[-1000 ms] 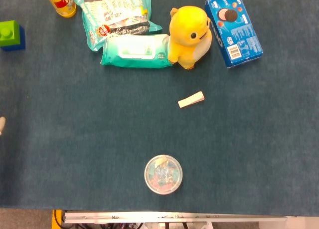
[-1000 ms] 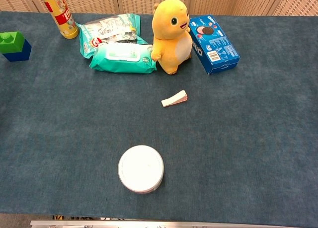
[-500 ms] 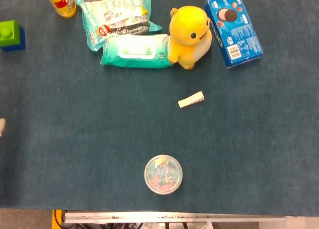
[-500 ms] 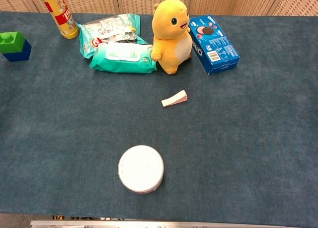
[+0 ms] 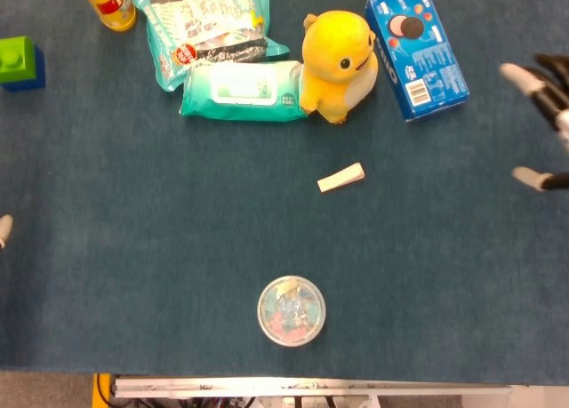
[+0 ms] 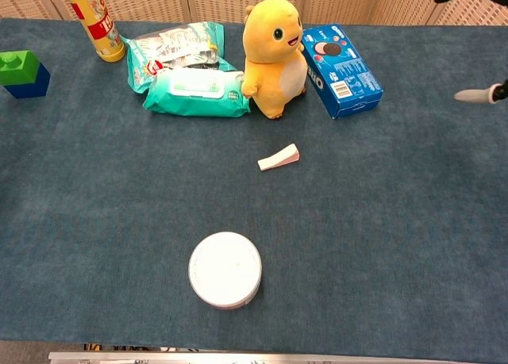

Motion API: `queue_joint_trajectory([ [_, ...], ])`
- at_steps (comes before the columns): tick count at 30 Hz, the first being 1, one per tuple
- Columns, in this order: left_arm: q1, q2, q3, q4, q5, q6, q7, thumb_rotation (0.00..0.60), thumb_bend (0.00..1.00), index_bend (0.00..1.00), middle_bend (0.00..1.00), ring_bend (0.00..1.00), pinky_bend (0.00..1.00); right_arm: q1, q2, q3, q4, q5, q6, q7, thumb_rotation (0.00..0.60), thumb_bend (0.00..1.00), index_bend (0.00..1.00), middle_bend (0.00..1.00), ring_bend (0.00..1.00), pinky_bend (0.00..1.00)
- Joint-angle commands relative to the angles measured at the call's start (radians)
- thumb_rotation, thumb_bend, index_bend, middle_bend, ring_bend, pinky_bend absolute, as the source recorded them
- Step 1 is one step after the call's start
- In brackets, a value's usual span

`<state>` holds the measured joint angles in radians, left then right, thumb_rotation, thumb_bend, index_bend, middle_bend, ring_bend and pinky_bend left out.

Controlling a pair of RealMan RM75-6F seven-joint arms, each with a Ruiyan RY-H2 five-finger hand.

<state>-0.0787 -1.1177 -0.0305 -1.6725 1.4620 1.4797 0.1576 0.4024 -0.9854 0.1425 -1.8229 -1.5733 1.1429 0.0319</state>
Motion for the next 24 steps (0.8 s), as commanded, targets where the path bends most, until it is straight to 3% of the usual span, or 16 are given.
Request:
queue_joint_trajectory([
  [1, 0.003, 0.002, 0.003, -0.001, 0.002, 0.001, -0.001, 0.6, 0.26, 0.15, 0.18, 0.15, 0.1, 0.076, -0.019, 0.036, -0.032, 0.042, -0.091, -0.06, 0.582, 0.05, 0.04, 0.1, 0.0, 0.0],
  [7, 0.009, 0.008, 0.01, -0.003, -0.001, -0.002, -0.002, 0.6, 0.26, 0.15, 0.18, 0.15, 0.1, 0.189, -0.078, 0.079, -0.031, 0.11, -0.201, -0.133, 0.485, 0.02, 0.02, 0.05, 0.0, 0.0],
  [24, 0.017, 0.007, 0.016, 0.002, -0.008, -0.01, -0.01, 0.6, 0.26, 0.16, 0.17, 0.15, 0.1, 0.462, -0.301, 0.19, 0.171, 0.373, -0.378, -0.218, 0.48, 0.05, 0.0, 0.04, 0.0, 0.0],
])
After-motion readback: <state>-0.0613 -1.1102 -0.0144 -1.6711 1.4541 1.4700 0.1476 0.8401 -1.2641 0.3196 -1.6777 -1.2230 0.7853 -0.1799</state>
